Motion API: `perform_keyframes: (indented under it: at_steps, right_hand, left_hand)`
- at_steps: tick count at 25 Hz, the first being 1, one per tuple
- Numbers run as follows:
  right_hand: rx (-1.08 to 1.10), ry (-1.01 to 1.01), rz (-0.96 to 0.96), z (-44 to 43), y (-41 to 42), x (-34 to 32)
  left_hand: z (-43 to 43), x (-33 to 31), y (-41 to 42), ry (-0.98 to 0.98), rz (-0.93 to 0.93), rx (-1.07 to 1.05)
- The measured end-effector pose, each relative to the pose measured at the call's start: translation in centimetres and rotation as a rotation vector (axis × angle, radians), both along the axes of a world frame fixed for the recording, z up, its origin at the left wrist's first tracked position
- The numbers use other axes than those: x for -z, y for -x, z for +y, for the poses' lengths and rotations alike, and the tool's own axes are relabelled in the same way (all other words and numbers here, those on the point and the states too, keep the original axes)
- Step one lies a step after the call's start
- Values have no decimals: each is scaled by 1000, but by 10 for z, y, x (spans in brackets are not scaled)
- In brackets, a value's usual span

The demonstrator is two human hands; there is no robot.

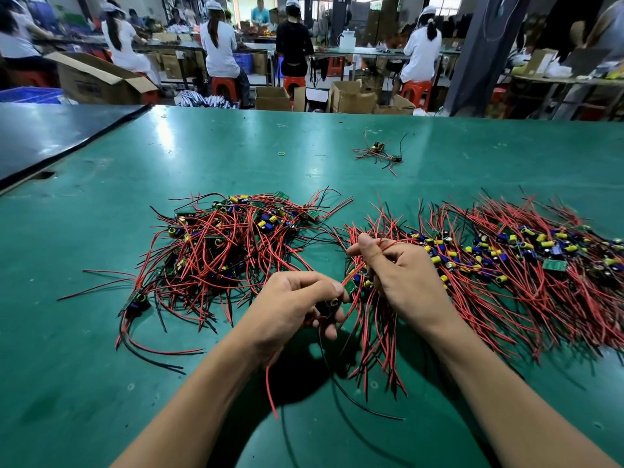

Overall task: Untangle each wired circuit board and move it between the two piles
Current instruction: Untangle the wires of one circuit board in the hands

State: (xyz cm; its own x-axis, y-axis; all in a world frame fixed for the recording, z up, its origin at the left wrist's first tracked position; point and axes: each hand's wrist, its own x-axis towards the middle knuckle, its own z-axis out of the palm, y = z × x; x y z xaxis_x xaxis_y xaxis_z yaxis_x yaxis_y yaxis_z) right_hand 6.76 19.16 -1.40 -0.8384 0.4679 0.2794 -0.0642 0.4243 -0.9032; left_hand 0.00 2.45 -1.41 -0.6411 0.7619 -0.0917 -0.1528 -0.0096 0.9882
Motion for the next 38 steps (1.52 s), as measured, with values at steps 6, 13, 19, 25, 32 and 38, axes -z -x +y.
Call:
perform_keyframes:
  at_steps: [6, 13, 19, 25, 32, 38]
  right_hand:
    - [-134, 441, -96, -8, 5, 1]
    - [-416, 605, -218, -22, -2, -1]
    - [-290, 225, -274, -6, -2, -4]
    - [-26, -113, -163, 0, 1, 3]
    - [-259, 993, -162, -4, 5, -4]
    - [-452, 1306, -99, -2, 2, -6]
  left_hand:
    - [1, 3, -2, -27, -74, 29]
    - [2, 6, -4, -42, -69, -48]
    - [5, 11, -3, -19, 112, -52]
    - [1, 10, 2, -11, 150, -46]
    - [-1, 8, 2, -55, 62, -26]
    - [2, 8, 0, -118, -2, 28]
